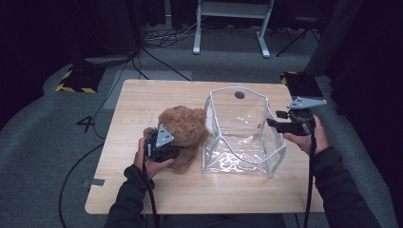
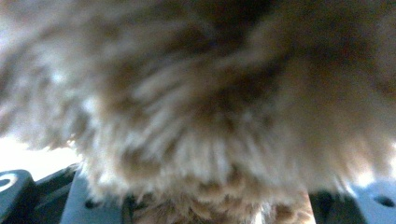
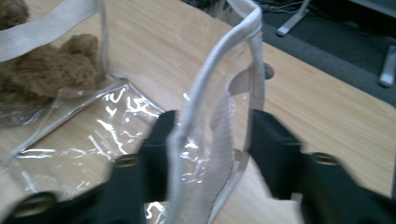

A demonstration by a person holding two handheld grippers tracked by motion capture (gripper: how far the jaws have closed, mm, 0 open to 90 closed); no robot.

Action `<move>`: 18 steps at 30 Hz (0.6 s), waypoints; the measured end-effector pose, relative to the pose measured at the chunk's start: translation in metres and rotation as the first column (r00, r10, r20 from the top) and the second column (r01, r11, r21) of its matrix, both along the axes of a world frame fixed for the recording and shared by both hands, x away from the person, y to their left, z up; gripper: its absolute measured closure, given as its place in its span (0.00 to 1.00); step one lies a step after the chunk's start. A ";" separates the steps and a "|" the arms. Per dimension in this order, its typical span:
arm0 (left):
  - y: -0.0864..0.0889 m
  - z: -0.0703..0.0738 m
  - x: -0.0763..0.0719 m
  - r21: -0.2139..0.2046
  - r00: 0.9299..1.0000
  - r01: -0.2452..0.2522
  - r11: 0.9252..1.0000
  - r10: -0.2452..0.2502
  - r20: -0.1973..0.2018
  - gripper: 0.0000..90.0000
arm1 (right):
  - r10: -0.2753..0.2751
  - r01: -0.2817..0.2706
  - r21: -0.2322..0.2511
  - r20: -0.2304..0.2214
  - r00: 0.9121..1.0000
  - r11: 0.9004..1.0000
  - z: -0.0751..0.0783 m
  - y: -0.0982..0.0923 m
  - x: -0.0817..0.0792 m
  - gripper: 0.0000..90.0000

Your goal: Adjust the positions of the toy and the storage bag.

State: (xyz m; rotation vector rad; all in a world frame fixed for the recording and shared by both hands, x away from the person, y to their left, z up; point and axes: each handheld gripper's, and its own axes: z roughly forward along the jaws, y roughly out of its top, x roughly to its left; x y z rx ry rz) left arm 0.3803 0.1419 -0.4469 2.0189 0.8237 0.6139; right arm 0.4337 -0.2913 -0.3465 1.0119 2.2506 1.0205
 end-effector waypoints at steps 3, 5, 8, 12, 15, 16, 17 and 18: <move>0.000 0.000 0.001 -0.007 1.000 -0.001 1.000 0.001 0.001 0.49 | 0.025 -0.025 0.018 -0.014 1.000 1.000 -0.001 -0.005 0.000 0.88; 0.001 0.000 0.001 0.000 1.000 0.002 1.000 -0.002 0.001 0.49 | 0.008 -0.008 0.020 -0.011 1.000 1.000 -0.001 -0.006 0.000 0.94; 0.002 0.000 0.002 -0.008 1.000 0.004 1.000 -0.004 -0.005 0.49 | -0.008 0.009 0.049 -0.010 1.000 0.999 -0.002 -0.007 0.001 0.91; 0.003 0.000 0.002 -0.012 1.000 0.006 1.000 -0.006 -0.006 0.49 | -0.021 0.020 0.086 0.018 1.000 0.996 0.001 -0.010 -0.003 0.61; 0.003 0.000 0.002 -0.017 1.000 0.003 1.000 -0.003 -0.006 0.49 | 0.029 -0.035 0.136 0.045 0.999 0.990 0.004 -0.018 -0.008 0.51; 0.003 0.000 0.002 -0.018 1.000 0.003 1.000 -0.004 -0.006 0.49 | 0.041 -0.048 0.146 0.052 0.998 0.988 0.005 -0.020 -0.010 0.49; 0.003 0.000 0.002 -0.018 1.000 0.003 1.000 -0.003 -0.008 0.49 | 0.047 -0.057 0.145 0.065 0.997 0.988 0.007 -0.023 -0.013 0.44; 0.003 0.000 0.002 -0.019 1.000 0.002 1.000 -0.002 -0.009 0.49 | 0.045 -0.056 0.144 0.075 0.996 0.988 0.008 -0.025 -0.016 0.39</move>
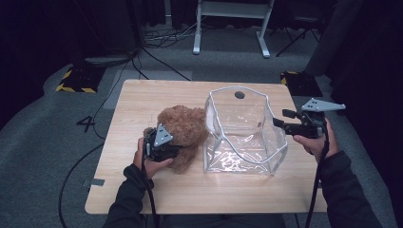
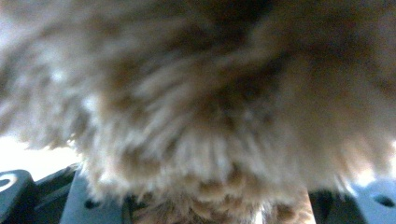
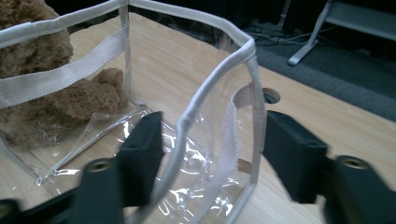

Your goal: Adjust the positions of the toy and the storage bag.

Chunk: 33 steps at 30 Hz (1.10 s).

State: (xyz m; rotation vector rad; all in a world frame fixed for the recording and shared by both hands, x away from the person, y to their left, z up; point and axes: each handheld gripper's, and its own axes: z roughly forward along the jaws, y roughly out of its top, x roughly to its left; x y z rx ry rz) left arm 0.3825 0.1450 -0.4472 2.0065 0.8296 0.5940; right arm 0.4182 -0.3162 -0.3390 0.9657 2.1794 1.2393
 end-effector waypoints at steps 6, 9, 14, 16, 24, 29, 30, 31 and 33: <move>0.002 -0.001 0.002 -0.030 1.000 0.000 1.000 0.000 -0.007 0.49 | -0.009 0.009 -0.001 0.068 0.998 1.000 0.006 -0.016 -0.014 0.29; 0.004 -0.002 0.002 -0.043 1.000 0.000 0.999 0.000 -0.008 0.49 | 0.008 -0.009 0.007 0.093 0.996 1.000 0.007 -0.028 -0.020 0.30; 0.004 -0.002 0.002 -0.049 1.000 -0.004 0.999 0.003 -0.011 0.48 | -0.005 0.005 0.007 0.105 0.994 1.000 0.004 -0.038 -0.024 0.30; 0.004 -0.002 0.002 -0.050 1.000 -0.004 0.999 0.003 -0.012 0.48 | -0.013 0.012 0.005 0.103 0.995 1.000 0.000 -0.043 -0.025 0.29; 0.003 -0.003 0.002 -0.047 1.000 -0.002 0.999 0.001 -0.004 0.48 | -0.043 0.048 -0.062 0.075 0.996 0.997 -0.028 -0.049 -0.026 0.28; 0.004 -0.003 0.001 -0.048 1.000 0.002 0.999 -0.002 -0.003 0.48 | -0.042 0.047 -0.096 0.054 0.998 0.994 -0.047 -0.047 -0.026 0.28; 0.004 -0.003 0.001 -0.048 1.000 0.002 0.999 -0.002 -0.003 0.48 | -0.041 0.047 -0.113 0.054 0.998 0.993 -0.051 -0.046 -0.026 0.28; 0.004 -0.004 0.001 -0.048 1.000 0.002 0.999 -0.002 -0.001 0.48 | -0.039 0.045 -0.124 0.051 0.998 0.991 -0.055 -0.045 -0.026 0.28; 0.004 -0.004 0.001 -0.049 1.000 0.003 0.999 -0.003 0.000 0.48 | -0.037 0.043 -0.132 0.045 0.998 0.990 -0.061 -0.044 -0.027 0.28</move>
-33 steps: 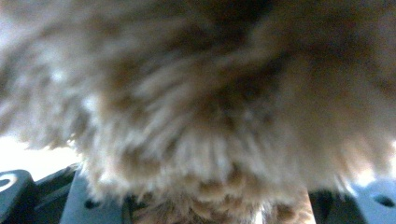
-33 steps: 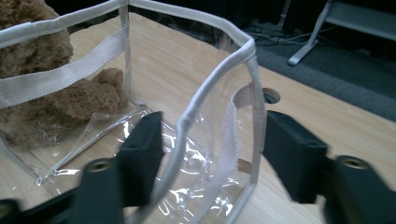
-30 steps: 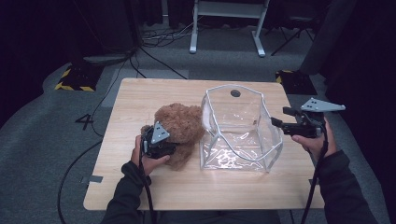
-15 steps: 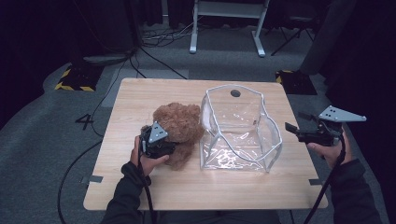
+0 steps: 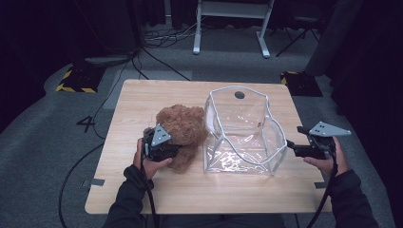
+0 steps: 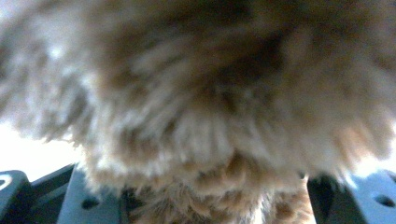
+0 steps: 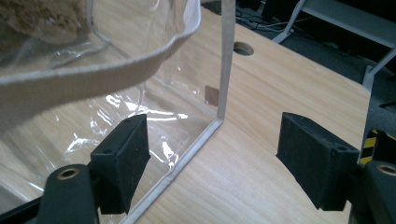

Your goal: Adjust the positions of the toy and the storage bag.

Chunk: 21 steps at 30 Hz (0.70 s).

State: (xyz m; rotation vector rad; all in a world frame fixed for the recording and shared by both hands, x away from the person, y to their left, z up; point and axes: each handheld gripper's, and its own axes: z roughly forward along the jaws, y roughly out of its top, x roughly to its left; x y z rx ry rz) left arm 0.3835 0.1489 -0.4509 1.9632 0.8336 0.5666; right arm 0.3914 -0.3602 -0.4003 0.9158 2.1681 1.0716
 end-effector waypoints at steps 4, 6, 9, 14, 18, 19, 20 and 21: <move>0.000 0.000 0.000 -0.001 1.000 0.001 1.000 -0.001 0.000 0.48 | 0.003 -0.004 -0.012 -0.017 1.000 1.000 -0.012 0.000 -0.002 0.28; 0.000 0.000 0.000 -0.002 1.000 0.000 1.000 0.000 0.001 0.48 | 0.005 -0.005 -0.021 -0.026 1.000 1.000 -0.020 -0.002 -0.003 0.27; 0.000 -0.001 -0.001 -0.002 1.000 0.001 1.000 -0.001 0.002 0.48 | 0.010 -0.012 -0.026 -0.049 0.999 1.000 -0.032 -0.005 -0.005 0.27; 0.001 -0.001 0.000 -0.007 1.000 0.004 1.000 -0.004 0.001 0.48 | 0.022 -0.028 -0.056 -0.104 0.994 0.998 -0.056 -0.010 -0.010 0.27; 0.001 -0.001 0.000 -0.009 1.000 0.004 1.000 -0.004 -0.001 0.48 | 0.030 -0.039 -0.067 -0.133 0.991 0.997 -0.072 -0.014 -0.014 0.27; 0.001 -0.001 0.000 -0.007 1.000 0.003 1.000 -0.003 0.001 0.48 | 0.033 -0.042 -0.063 -0.141 0.989 0.997 -0.075 -0.015 -0.016 0.27; 0.001 -0.001 0.000 -0.007 1.000 0.003 1.000 -0.003 0.002 0.48 | 0.037 -0.045 -0.052 -0.148 0.988 0.998 -0.078 -0.017 -0.017 0.27; 0.001 -0.001 0.000 -0.010 1.000 0.004 1.000 -0.004 0.000 0.48 | 0.044 -0.051 -0.039 -0.154 0.987 0.998 -0.080 -0.018 -0.019 0.27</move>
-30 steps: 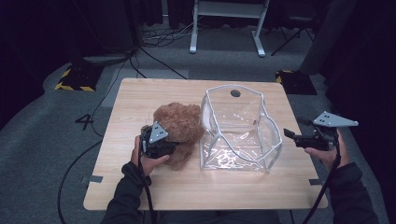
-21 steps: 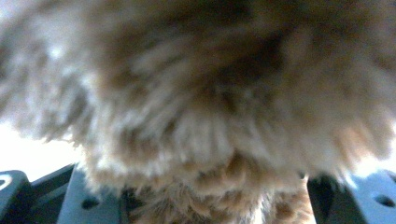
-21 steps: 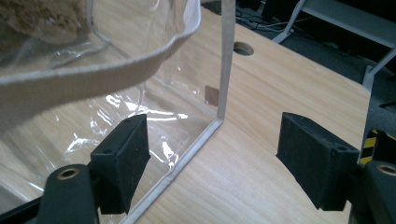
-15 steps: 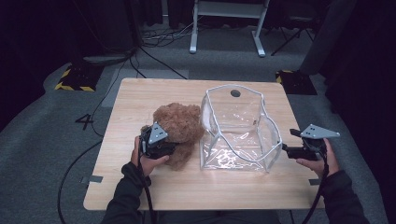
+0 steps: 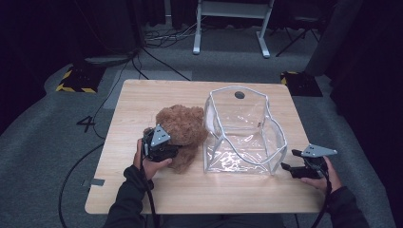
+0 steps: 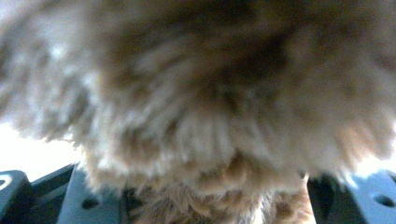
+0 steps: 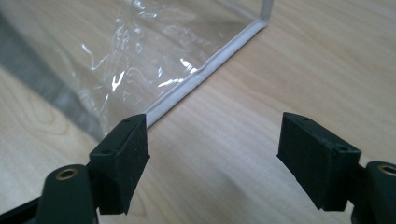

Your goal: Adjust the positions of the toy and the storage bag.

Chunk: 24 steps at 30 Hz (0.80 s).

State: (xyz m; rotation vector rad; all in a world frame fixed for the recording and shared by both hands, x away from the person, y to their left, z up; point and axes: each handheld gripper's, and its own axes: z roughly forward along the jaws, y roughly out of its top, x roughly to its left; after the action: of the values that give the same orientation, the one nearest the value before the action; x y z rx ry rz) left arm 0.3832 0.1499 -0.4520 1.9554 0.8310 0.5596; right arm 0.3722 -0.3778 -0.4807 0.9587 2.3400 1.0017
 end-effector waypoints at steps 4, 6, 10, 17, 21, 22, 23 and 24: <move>0.000 0.000 -0.001 -0.002 1.000 -0.001 1.000 0.001 0.002 0.48 | 0.000 -0.001 -0.002 -0.029 1.000 1.000 -0.011 -0.002 -0.006 0.27; 0.000 -0.001 -0.001 -0.008 1.000 -0.001 1.000 0.001 0.000 0.48 | 0.005 -0.005 0.007 -0.041 0.999 1.000 -0.015 -0.004 -0.008 0.26; 0.001 -0.001 -0.002 -0.002 1.000 0.003 1.000 -0.003 0.003 0.48 | 0.039 -0.037 0.040 -0.066 0.997 0.999 -0.024 -0.007 -0.012 0.24; 0.002 -0.002 -0.001 -0.015 1.000 0.005 1.000 -0.005 0.002 0.48 | 0.022 -0.018 0.055 -0.071 0.997 0.998 -0.031 -0.010 -0.014 0.23; 0.002 -0.002 -0.002 -0.019 1.000 0.004 1.000 -0.004 -0.001 0.48 | 0.009 -0.005 0.055 -0.073 0.997 0.998 -0.031 -0.010 -0.014 0.23; 0.002 -0.002 -0.002 -0.018 1.000 0.006 1.000 -0.006 -0.006 0.48 | 0.008 -0.004 0.057 -0.074 0.997 0.998 -0.031 -0.010 -0.014 0.23; 0.002 -0.002 -0.002 -0.017 1.000 0.006 1.000 -0.006 -0.007 0.49 | 0.008 -0.004 0.056 -0.074 0.997 0.998 -0.031 -0.010 -0.014 0.23; 0.003 -0.002 -0.002 -0.021 1.000 0.008 1.000 -0.008 -0.015 0.49 | 0.008 -0.004 0.056 -0.074 0.997 0.998 -0.031 -0.010 -0.014 0.23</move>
State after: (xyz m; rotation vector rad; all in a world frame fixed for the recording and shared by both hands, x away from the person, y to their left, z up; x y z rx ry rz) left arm 0.3814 0.1525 -0.4538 1.9452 0.8349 0.5299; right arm 0.3578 -0.3874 -0.5120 1.0271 2.3875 1.0565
